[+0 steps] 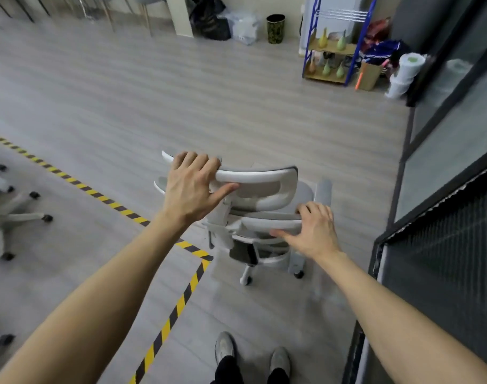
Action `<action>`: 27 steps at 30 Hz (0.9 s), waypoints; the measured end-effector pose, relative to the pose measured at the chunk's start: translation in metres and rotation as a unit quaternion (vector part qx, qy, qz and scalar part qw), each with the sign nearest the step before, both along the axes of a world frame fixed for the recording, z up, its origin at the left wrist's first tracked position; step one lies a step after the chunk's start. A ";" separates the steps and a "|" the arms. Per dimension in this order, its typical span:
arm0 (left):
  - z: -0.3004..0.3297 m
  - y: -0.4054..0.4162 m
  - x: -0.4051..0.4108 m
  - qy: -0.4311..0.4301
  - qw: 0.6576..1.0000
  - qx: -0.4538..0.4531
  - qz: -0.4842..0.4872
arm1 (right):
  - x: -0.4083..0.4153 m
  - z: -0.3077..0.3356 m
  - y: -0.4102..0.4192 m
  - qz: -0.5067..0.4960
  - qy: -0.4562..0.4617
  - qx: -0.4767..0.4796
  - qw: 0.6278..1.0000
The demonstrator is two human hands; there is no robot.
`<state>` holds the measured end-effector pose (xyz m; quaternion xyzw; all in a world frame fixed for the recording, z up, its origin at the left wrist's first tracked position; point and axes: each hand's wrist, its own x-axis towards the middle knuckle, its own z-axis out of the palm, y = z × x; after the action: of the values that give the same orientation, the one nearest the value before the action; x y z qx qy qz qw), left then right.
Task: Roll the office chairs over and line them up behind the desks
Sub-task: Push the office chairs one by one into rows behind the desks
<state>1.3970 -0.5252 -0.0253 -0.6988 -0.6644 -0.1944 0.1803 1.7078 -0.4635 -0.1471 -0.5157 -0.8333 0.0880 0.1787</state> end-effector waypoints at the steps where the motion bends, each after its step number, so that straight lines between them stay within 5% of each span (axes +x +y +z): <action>1: -0.002 -0.010 -0.007 -0.002 1.000 0.006 0.016 | -0.010 0.001 0.001 0.016 0.000 -0.005 1.000; 12: -0.005 -0.137 -0.112 0.007 0.978 0.026 0.208 | -0.174 0.009 -0.014 0.245 -0.098 -0.015 0.965; 27: -0.020 -0.295 -0.307 0.027 0.912 0.084 0.401 | -0.445 0.002 -0.109 0.423 -0.044 0.025 0.905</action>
<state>1.0898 -0.8202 -0.0452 -0.3606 -0.8649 -0.1416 0.3191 1.2633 -0.5725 -0.1449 -0.1131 -0.9821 0.1122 0.1009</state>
